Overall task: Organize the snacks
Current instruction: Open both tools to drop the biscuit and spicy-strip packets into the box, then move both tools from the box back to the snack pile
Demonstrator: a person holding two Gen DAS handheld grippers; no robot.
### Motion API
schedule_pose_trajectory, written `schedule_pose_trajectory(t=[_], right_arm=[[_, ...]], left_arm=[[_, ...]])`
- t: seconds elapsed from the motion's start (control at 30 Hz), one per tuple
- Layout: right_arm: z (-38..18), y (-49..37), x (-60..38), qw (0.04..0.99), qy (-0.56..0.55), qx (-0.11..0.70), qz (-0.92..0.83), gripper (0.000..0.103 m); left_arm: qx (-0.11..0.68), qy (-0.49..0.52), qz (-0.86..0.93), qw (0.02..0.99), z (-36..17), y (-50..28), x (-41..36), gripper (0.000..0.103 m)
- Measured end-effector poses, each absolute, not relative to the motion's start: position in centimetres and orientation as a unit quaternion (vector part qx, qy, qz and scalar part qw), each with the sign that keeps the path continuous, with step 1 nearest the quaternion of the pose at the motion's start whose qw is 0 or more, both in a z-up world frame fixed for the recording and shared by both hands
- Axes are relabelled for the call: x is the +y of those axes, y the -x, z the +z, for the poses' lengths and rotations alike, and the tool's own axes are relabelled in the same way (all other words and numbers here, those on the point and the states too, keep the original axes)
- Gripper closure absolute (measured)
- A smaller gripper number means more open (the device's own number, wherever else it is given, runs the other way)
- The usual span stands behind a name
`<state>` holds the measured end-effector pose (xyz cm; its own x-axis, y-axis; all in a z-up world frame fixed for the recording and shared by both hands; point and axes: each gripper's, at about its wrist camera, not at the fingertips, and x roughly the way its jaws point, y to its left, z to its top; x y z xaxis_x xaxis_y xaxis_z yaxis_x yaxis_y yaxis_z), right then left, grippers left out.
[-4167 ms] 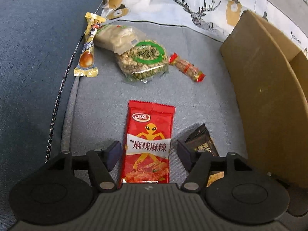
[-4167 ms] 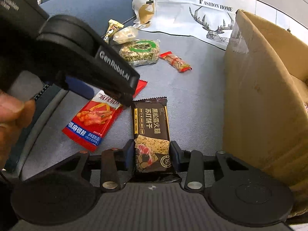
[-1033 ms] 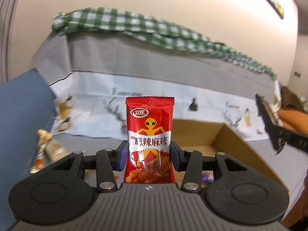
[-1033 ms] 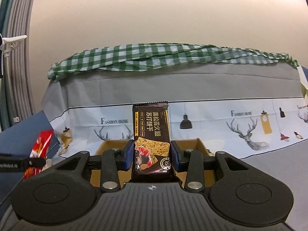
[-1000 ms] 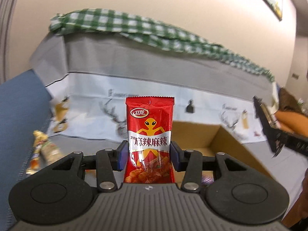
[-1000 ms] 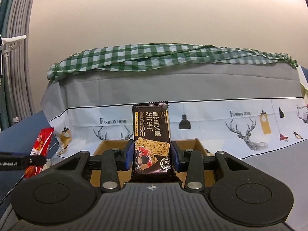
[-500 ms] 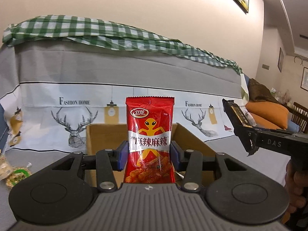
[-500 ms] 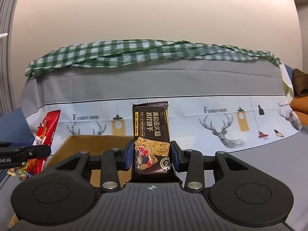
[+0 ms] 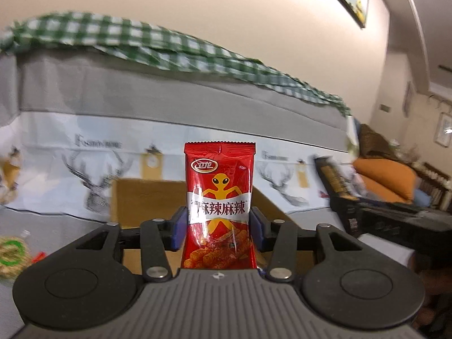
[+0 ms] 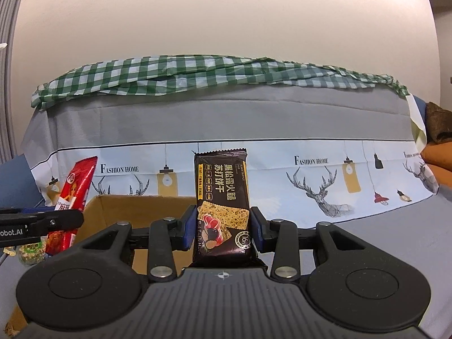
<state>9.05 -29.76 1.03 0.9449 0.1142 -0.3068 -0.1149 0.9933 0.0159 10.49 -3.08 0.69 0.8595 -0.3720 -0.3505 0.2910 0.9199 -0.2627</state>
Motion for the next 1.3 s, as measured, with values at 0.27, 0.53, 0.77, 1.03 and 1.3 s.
schedule_pose_trajectory(t=[0.27,0.53,0.77,1.03,1.3], right_arm=[[0.5,-9.8,-28.3,0.982,0.015,0.184,0.036,0.031],[0.5,-9.8,-26.6,0.982,-0.005,0.186,0.024,0.033],[0.9,-8.8,-23.3,0.983,-0.035,0.172,0.051,0.06],[1.0,-7.9,-18.1,0.976,-0.062,0.169,0.125,0.078],[0.0,-7.1,-11.8,0.964,-0.05,0.186,0.182,0.078]], left_arm=[[0.208,0.089,-0.182,0.957,0.5,-10.2,-3.4,0.024],[0.199,0.074,-0.163,0.964,0.7,-8.9,-0.9,0.035],[0.226,0.084,-0.141,0.96,0.9,-8.1,3.4,0.071],[0.269,0.121,-0.079,0.952,1.2,-8.8,9.2,0.079],[0.304,0.181,-0.011,0.935,1.3,-13.7,16.1,0.076]])
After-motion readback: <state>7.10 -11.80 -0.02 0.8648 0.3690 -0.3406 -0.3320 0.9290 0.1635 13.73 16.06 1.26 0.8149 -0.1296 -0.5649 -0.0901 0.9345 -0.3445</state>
